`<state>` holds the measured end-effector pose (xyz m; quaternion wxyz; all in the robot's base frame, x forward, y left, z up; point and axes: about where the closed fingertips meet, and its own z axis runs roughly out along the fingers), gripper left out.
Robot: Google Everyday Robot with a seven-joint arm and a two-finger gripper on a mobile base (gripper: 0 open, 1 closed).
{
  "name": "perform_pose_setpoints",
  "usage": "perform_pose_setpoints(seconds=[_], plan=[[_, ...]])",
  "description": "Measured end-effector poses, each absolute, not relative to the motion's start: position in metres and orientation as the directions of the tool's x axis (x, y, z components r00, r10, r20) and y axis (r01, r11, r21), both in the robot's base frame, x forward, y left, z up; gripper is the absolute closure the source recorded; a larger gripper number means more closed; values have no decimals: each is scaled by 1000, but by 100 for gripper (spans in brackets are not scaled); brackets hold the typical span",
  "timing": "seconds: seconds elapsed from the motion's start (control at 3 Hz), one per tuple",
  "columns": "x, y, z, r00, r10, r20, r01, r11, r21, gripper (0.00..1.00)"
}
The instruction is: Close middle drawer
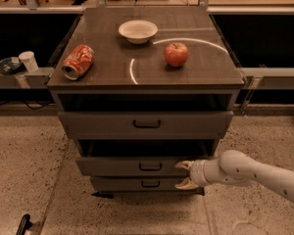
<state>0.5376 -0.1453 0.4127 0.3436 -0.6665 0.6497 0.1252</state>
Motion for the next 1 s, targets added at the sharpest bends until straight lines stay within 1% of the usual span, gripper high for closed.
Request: perform_pose_setpoints(seconds=[0.33, 0.67, 1.0], plan=[[549, -148, 411, 110, -793, -600, -947, 101, -306, 18], [553, -149, 408, 98, -803, -587, -941, 117, -317, 0], [553, -149, 408, 97, -804, -587, -941, 118, -318, 0]])
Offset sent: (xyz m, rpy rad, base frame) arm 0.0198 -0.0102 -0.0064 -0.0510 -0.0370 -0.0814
